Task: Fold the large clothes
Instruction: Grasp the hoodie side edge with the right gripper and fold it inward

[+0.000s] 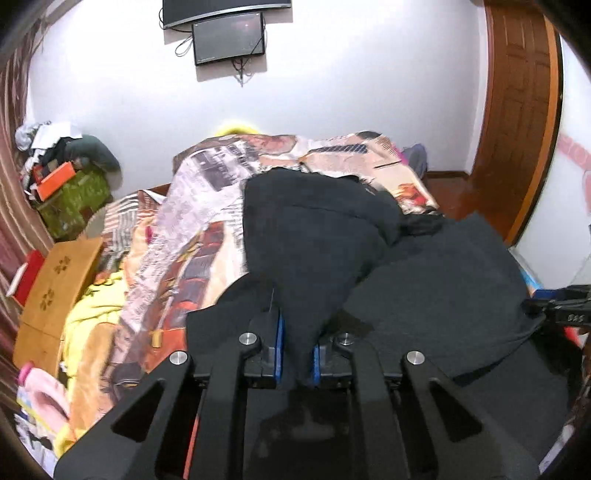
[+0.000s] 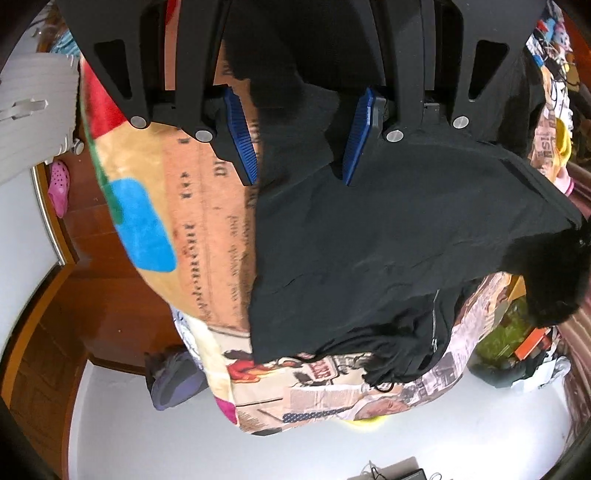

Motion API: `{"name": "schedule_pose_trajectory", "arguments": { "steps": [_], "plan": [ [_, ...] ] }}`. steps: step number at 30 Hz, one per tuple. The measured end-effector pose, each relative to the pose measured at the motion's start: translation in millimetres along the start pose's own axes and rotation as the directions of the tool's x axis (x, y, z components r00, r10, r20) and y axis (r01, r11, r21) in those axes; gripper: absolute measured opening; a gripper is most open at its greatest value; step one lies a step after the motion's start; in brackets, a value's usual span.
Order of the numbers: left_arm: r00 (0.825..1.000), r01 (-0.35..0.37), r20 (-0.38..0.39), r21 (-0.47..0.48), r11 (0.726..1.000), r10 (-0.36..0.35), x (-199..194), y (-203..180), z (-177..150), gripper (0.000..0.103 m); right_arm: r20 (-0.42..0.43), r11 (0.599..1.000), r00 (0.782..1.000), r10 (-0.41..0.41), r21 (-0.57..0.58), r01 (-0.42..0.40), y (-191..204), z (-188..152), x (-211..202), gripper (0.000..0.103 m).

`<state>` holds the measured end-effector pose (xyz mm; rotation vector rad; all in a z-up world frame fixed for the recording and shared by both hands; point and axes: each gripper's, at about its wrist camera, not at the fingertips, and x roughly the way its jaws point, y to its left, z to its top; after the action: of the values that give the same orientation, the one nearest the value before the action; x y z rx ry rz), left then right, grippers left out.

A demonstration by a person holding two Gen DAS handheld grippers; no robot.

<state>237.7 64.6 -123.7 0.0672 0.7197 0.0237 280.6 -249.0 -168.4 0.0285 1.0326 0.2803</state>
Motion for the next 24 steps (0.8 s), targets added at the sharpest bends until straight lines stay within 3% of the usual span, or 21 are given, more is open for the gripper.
{"name": "schedule_pose_trajectory", "arguments": {
  "steps": [4, 7, 9, 10, 15, 17, 24],
  "plan": [
    [0.993, -0.022, -0.116, -0.031, 0.999, 0.018, 29, 18, -24, 0.027, 0.016, 1.0, 1.0, -0.007, -0.004, 0.008, 0, -3, -1, 0.044],
    [0.976, -0.019, -0.217, -0.048, 0.999, 0.008, 52, 31, -53, 0.028, 0.009, 1.0, 1.0, 0.002, 0.004, -0.002, -2, -4, -1, 0.046],
    [0.967, -0.017, -0.254, -0.048, 0.999, 0.005, 56, 32, -70, 0.033, 0.008, 1.0, 1.0, 0.003, 0.007, -0.003, -2, -5, -1, 0.046],
    [0.964, -0.028, -0.266, -0.045, 0.999, 0.015, 57, 32, -79, 0.04, 0.008, 1.0, 1.0, 0.001, 0.007, -0.001, 0, -5, -1, 0.046],
    [0.959, -0.054, -0.28, -0.048, 0.997, 0.038, 56, 41, -105, 0.056, 0.005, 1.0, 1.0, -0.018, -0.001, 0.018, 3, -5, -2, 0.046],
    [0.954, -0.102, -0.287, -0.054, 0.993, 0.082, 53, 49, -107, 0.075, 0.003, 1.0, 1.0, -0.025, -0.008, 0.025, 3, -4, -2, 0.046],
    [0.939, -0.149, -0.321, -0.049, 0.988, 0.126, 42, 72, -103, 0.077, -0.003, 0.997, 0.999, -0.047, -0.057, 0.047, 11, 7, -6, 0.046]
  ]
}}
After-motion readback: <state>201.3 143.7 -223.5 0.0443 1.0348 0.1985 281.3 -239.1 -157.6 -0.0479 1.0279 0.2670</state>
